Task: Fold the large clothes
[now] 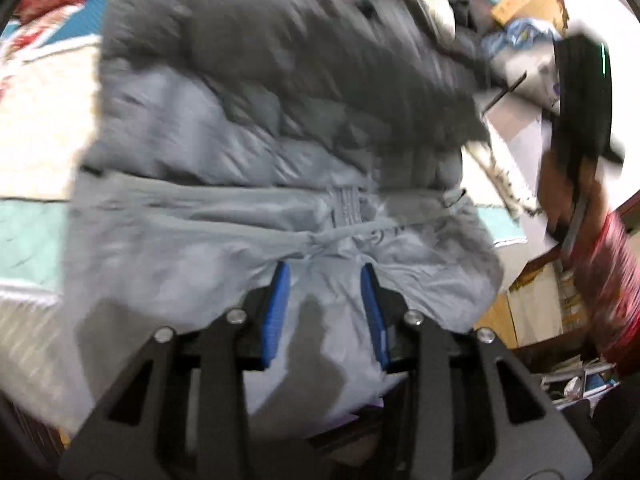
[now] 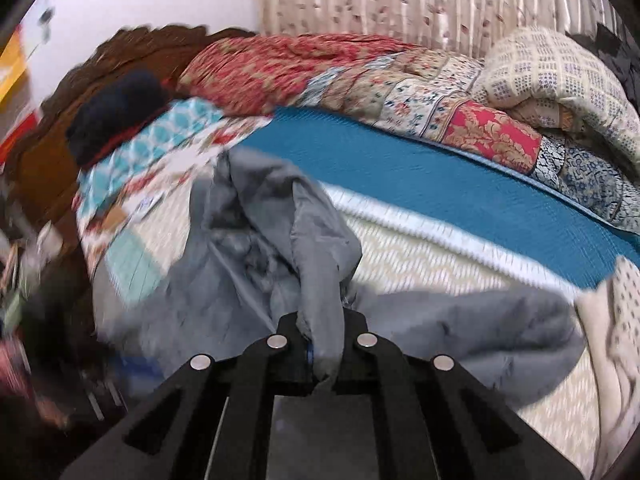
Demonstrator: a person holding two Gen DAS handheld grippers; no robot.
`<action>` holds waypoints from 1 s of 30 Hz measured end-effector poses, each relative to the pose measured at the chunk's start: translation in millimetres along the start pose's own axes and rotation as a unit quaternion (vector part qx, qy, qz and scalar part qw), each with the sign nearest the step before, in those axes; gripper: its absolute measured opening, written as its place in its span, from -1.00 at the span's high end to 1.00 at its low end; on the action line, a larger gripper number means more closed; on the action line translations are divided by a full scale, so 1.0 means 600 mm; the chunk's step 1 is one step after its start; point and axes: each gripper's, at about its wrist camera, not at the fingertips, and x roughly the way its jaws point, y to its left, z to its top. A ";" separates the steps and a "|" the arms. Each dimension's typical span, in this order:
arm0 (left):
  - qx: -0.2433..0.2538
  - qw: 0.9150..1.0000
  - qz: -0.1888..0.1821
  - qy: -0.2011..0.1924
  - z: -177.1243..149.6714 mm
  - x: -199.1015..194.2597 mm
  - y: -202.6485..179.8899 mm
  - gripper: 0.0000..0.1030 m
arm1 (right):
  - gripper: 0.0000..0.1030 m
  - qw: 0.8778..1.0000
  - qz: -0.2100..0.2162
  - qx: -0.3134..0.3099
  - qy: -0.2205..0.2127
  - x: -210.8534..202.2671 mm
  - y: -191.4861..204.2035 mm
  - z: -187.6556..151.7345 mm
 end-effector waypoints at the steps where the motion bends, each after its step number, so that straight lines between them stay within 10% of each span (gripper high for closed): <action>1: -0.005 1.000 -0.002 -0.014 -0.006 -0.029 0.004 0.32 | 0.31 1.000 -0.003 -0.007 0.005 -0.009 0.018 -0.026; 11: 0.008 0.990 -0.013 -0.138 -0.024 -0.209 -0.042 0.20 | 0.31 0.998 -0.020 0.014 0.058 -0.021 0.151 -0.224; 20: 0.022 0.994 0.105 0.001 -0.026 0.041 0.018 0.17 | 0.11 0.998 -0.037 0.044 0.035 -0.054 0.172 -0.265; 26: 0.003 0.996 0.088 -0.002 -0.024 0.024 0.026 0.17 | -0.54 0.995 -0.012 0.097 -0.020 -0.177 0.132 -0.272; 30: -0.005 0.997 0.064 -0.036 -0.022 -0.031 0.027 0.17 | -0.67 0.979 -0.087 0.163 -0.089 -0.238 0.043 -0.228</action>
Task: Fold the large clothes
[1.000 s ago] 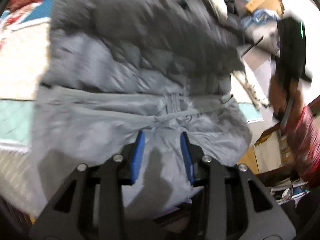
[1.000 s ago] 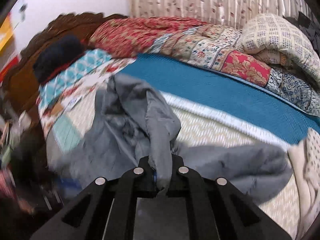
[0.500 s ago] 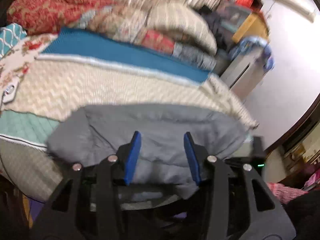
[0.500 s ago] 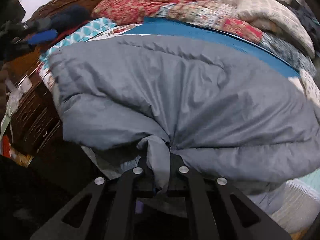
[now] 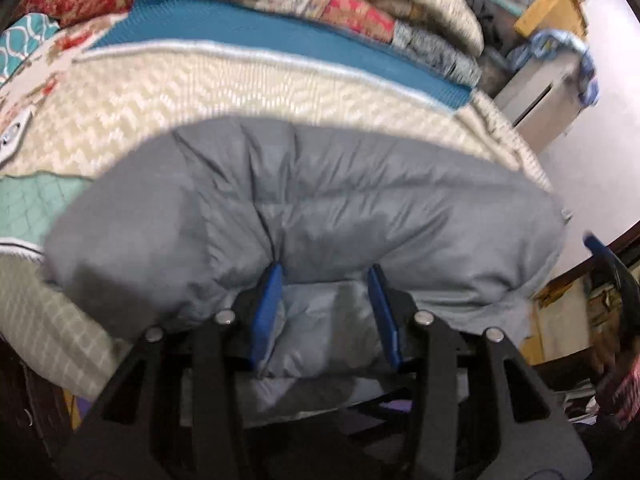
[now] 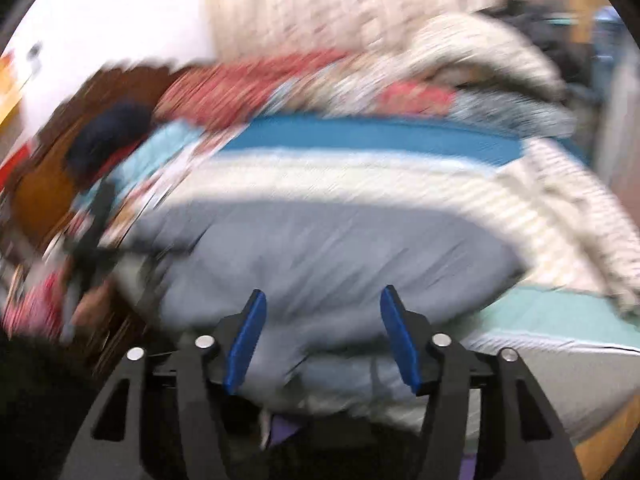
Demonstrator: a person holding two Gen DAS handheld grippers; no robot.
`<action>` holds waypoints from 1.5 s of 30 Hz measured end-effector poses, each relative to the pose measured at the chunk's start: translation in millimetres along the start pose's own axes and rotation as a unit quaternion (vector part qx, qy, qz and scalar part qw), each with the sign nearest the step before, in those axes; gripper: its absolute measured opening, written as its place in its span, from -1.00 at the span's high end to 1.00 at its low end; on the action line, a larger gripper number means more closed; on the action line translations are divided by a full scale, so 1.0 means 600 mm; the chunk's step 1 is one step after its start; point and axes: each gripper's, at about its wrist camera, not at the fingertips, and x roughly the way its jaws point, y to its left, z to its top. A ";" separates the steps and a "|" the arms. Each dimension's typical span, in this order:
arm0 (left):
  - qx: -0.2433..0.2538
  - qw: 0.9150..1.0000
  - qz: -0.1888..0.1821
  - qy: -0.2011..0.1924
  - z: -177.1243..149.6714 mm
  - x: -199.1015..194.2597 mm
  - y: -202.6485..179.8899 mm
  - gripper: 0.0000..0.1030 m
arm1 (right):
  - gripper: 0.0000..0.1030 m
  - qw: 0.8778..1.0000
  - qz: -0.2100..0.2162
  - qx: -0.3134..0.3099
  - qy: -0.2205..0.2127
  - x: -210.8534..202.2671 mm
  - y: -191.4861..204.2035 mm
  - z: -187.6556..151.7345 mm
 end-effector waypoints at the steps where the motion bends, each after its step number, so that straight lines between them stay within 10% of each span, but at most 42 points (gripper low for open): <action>1: 0.002 1.000 0.000 -0.013 0.004 -0.013 0.000 0.17 | -0.67 1.000 -0.011 0.013 -0.006 0.003 -0.017 0.013; 7: 0.009 0.999 0.028 -0.029 0.030 -0.022 0.005 0.17 | -0.67 0.996 -0.050 0.066 0.023 0.096 -0.097 0.030; 19: 0.043 0.996 0.068 0.030 0.058 0.149 0.055 0.14 | -0.86 0.973 0.003 0.221 0.069 0.190 -0.153 -0.176; 28: 0.030 0.996 0.076 0.032 0.047 0.112 0.044 0.15 | -0.88 0.978 -0.057 0.176 0.092 0.165 -0.127 -0.150; 36: 0.029 0.998 -0.025 -0.056 0.014 -0.048 -0.014 0.15 | -0.88 0.986 -0.040 0.161 -0.004 0.035 -0.079 -0.120; 45: 0.128 0.991 -0.023 0.018 -0.051 0.063 -0.145 0.15 | -0.87 0.993 0.018 0.089 0.080 0.143 0.004 -0.108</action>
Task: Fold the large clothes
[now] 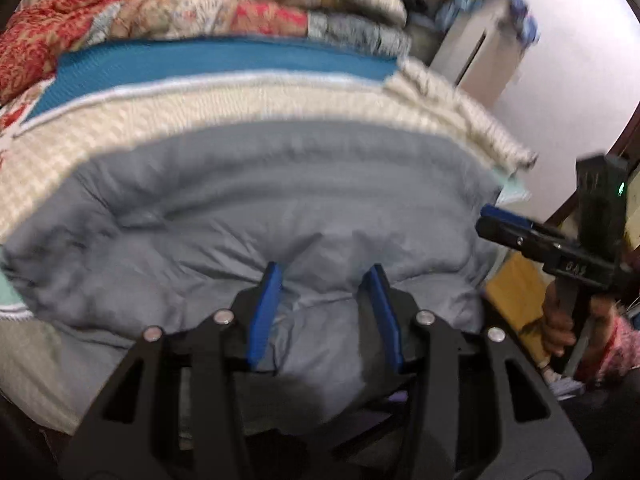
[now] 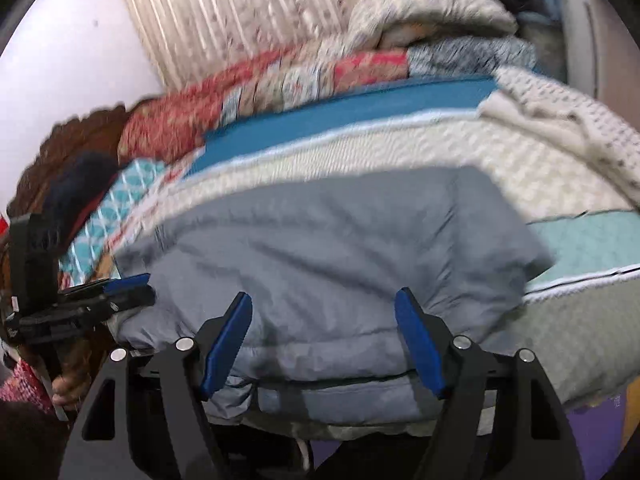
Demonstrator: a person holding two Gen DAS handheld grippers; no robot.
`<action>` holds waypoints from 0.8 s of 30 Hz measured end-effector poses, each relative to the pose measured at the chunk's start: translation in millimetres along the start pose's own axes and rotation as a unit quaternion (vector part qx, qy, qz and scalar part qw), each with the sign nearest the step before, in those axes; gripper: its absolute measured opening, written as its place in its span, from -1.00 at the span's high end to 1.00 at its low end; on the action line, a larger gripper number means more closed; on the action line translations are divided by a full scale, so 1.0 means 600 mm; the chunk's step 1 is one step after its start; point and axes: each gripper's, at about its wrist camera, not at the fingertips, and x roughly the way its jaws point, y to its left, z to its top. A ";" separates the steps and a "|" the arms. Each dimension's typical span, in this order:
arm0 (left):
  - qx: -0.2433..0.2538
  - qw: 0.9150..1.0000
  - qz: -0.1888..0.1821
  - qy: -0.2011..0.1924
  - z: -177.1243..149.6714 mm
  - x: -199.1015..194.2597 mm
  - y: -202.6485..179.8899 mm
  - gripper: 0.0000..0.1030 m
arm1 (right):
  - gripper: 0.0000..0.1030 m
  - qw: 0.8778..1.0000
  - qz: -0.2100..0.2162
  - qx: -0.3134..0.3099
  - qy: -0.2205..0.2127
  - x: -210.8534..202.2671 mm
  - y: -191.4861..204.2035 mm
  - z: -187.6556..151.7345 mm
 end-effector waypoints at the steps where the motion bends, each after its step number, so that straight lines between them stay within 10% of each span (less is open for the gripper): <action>1: 0.004 1.000 0.013 0.014 -0.007 0.019 -0.003 0.15 | -0.88 1.000 -0.011 0.007 0.023 0.021 -0.007 -0.008; 10: 0.022 0.999 0.028 0.010 -0.002 -0.040 -0.006 0.15 | -0.87 0.999 0.024 0.034 0.021 -0.016 -0.046 -0.008; 12: 0.016 0.998 0.044 -0.031 0.005 -0.103 0.018 -0.23 | -0.87 0.999 0.026 0.042 -0.007 -0.051 -0.055 -0.001; 14: -0.009 0.993 0.089 -0.074 0.010 -0.161 0.059 -0.75 | -0.88 0.997 0.021 0.065 -0.047 -0.094 -0.088 0.011; 18: -0.096 0.978 0.163 -0.086 0.006 -0.215 0.170 -0.85 | -0.94 0.987 0.005 0.142 -0.078 -0.123 -0.170 0.025; 24: -0.227 0.969 0.092 -0.035 -0.039 -0.178 0.268 -0.85 | -0.95 0.977 0.025 0.206 -0.047 -0.078 -0.227 0.010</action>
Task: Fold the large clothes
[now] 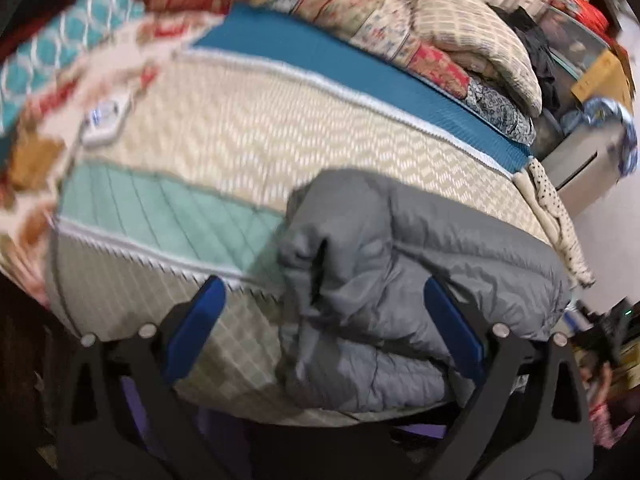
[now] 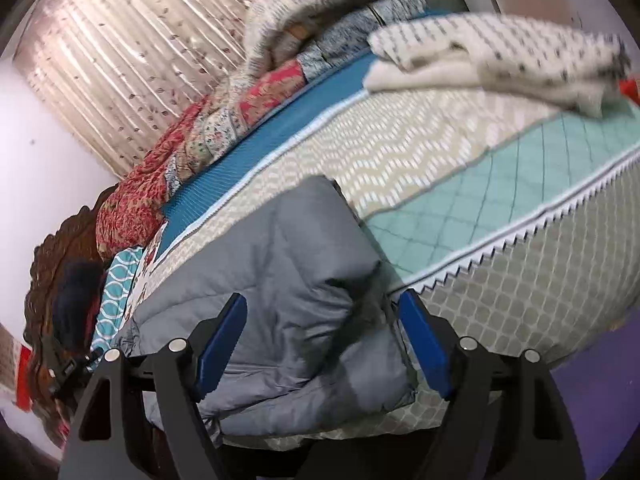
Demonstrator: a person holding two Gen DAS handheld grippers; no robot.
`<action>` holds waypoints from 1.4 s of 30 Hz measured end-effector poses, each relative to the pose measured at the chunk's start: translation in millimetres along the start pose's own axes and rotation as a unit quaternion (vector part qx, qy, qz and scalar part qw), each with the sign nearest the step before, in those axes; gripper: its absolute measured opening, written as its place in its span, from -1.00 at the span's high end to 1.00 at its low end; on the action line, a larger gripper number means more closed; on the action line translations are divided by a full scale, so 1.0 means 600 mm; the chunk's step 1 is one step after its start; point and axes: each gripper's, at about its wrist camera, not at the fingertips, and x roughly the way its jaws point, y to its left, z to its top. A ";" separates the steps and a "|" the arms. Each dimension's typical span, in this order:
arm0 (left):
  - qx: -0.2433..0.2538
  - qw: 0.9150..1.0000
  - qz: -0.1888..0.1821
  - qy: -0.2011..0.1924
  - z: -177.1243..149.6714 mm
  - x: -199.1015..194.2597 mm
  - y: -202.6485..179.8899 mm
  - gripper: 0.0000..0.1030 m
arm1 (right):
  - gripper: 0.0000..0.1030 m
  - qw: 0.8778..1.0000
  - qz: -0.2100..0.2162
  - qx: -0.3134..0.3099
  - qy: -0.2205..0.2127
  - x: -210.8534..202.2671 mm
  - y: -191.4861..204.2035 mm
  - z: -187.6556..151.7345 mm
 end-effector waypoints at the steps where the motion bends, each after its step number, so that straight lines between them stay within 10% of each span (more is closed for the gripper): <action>1: -0.006 1.000 -0.005 0.009 -0.005 0.013 0.002 -0.85 | -0.95 1.000 0.004 0.010 0.012 0.014 -0.007 -0.004; 13: -0.017 0.994 -0.060 0.094 -0.062 0.155 -0.023 -0.84 | -1.09 0.995 0.024 0.008 0.093 0.107 0.038 -0.044; 17: 0.020 0.994 -0.081 0.073 -0.059 0.116 -0.072 0.31 | -0.23 0.990 0.040 -0.044 0.132 0.109 0.101 -0.036; 21: 0.038 0.994 -0.097 0.030 -0.021 0.068 -0.096 0.62 | 0.04 0.987 0.070 -0.096 0.107 0.090 0.190 0.003; 33: 0.036 0.984 -0.062 -0.164 0.235 -0.024 -0.001 0.64 | 0.08 0.951 0.127 -0.282 0.033 0.242 0.573 0.197; 40: -0.013 0.966 0.062 -0.250 0.403 -0.009 0.115 0.60 | -0.08 0.947 0.155 -0.280 0.021 0.487 0.762 0.333; 42: -0.061 0.959 0.119 -0.250 0.435 0.039 0.152 0.01 | -0.41 0.954 0.073 -0.290 0.013 0.598 0.782 0.350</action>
